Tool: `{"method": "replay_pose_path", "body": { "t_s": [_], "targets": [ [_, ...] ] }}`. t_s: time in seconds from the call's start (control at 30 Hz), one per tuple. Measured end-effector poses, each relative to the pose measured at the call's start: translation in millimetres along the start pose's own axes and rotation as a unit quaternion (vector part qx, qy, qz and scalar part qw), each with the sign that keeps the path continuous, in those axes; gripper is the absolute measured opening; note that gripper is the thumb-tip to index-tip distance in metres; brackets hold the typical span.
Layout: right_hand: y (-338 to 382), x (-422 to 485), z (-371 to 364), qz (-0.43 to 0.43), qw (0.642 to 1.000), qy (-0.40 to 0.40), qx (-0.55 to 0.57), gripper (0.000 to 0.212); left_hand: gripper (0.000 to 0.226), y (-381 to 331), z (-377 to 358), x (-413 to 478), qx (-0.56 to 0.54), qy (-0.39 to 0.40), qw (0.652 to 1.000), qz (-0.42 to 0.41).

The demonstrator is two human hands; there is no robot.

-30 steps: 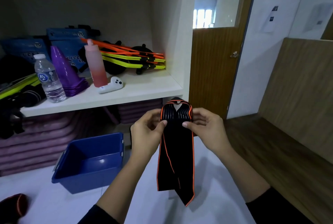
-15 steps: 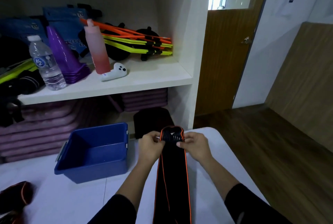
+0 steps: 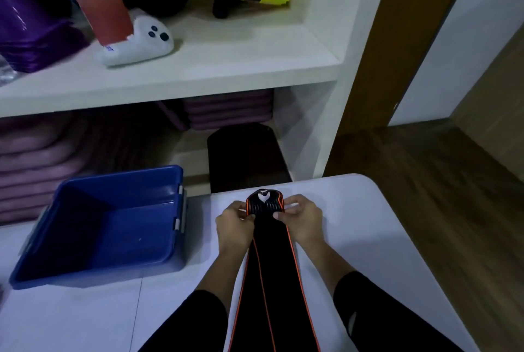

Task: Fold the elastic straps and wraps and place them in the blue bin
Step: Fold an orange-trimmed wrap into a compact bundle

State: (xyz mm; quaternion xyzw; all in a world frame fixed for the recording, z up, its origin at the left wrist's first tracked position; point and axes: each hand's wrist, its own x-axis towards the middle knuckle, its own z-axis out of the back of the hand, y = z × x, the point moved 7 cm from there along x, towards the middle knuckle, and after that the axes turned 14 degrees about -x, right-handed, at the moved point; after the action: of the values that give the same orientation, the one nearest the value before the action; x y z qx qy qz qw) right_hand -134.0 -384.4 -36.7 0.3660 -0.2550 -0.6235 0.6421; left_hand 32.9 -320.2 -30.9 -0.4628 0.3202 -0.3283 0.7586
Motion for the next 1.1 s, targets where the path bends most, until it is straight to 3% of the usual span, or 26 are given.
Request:
{"method": "replay_pose_path", "body": {
  "t_s": [0.1,0.23,0.37,0.47,0.53,0.63,0.9,1.1],
  "targets": [
    [-13.4,19.2,-17.9,-0.016,1.0,0.025,0.0,0.027,0.024,10.3,-6.5,18.1,0.003,-0.01,1.0,0.01],
    [-37.7,18.5,-42.0,-0.059,0.988,0.125,0.07,0.049,0.042,29.7,-17.8,25.4,0.034,0.047,0.998,0.028],
    [-47.9,7.8,-30.4,-0.072,0.979,0.111,0.154,0.055,0.048,40.5,-8.7,18.6,-0.005,0.034,0.999,0.036],
    [-53.0,-9.0,-16.4,-0.038,0.995,0.091,-0.018,0.052,0.037,43.0,4.6,0.2,0.026,0.004,0.999,0.019],
    [-56.6,-28.9,-14.7,-0.024,0.984,0.117,-0.136,0.052,0.035,47.2,8.4,-17.0,0.041,0.001,0.999,0.03],
    [-60.5,-58.6,-20.5,-0.011,0.962,0.149,-0.227,0.059,0.037,50.7,7.3,-38.6,0.042,0.011,0.998,0.048],
    [-60.1,-67.6,-29.0,-0.02,0.965,0.114,-0.234,0.064,0.028,55.2,-4.7,-54.4,0.023,0.065,0.995,0.075],
    [-68.3,-82.9,-19.2,-0.036,0.968,0.106,-0.225,0.058,0.024,57.0,5.5,-75.6,0.06,0.051,0.995,0.059]
  ]
}}
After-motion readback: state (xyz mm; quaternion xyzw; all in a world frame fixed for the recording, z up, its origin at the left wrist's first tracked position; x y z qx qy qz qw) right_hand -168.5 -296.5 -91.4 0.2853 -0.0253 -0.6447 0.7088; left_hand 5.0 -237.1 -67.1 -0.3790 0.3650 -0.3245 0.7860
